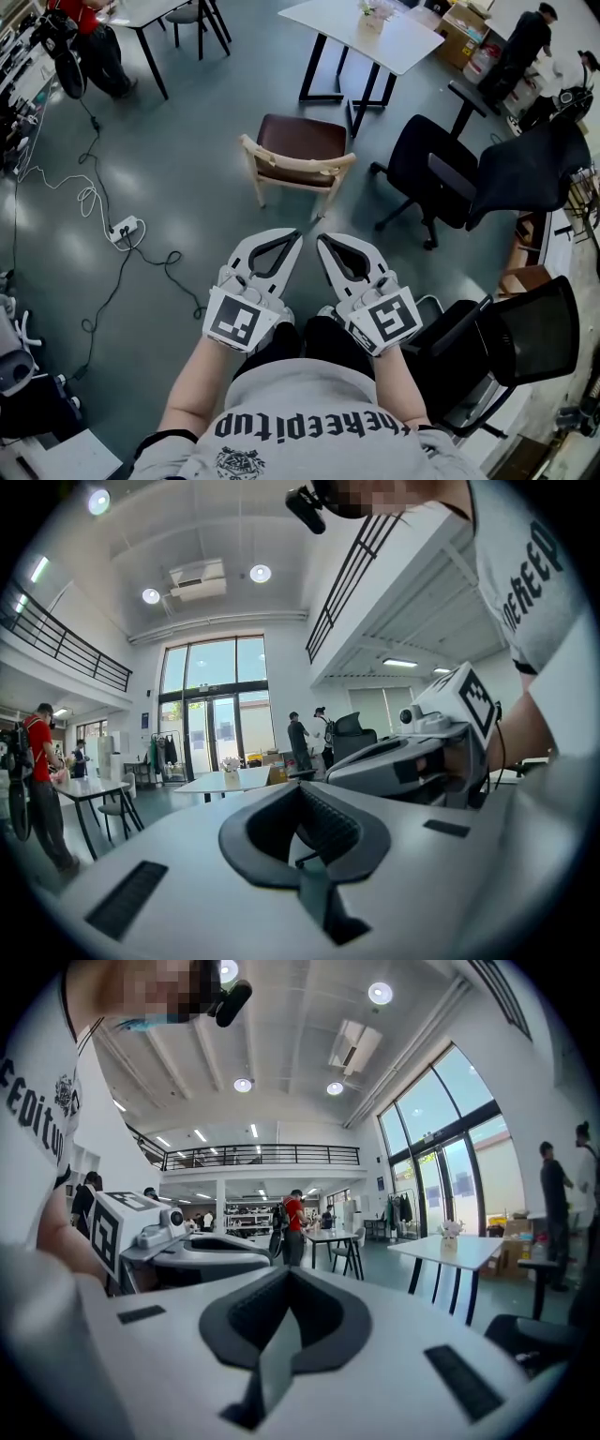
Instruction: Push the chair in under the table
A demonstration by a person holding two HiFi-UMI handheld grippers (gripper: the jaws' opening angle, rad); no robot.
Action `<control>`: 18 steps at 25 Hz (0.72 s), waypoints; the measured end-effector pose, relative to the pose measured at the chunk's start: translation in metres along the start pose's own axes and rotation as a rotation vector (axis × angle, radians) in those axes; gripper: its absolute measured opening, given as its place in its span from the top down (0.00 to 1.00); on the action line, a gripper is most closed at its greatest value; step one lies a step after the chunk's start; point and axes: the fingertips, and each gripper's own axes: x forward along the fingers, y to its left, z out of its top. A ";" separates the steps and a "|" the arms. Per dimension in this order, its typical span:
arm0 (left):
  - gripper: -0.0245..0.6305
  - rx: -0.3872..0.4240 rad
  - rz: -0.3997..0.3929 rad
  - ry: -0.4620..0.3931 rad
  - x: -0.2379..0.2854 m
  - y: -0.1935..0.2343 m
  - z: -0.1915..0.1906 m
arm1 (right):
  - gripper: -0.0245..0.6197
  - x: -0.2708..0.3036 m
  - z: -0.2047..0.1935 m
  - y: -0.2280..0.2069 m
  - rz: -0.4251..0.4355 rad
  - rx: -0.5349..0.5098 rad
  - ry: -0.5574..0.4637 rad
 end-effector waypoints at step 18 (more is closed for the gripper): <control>0.94 -0.077 0.009 0.039 0.054 0.040 -0.025 | 0.95 0.035 -0.006 -0.062 -0.007 0.015 0.028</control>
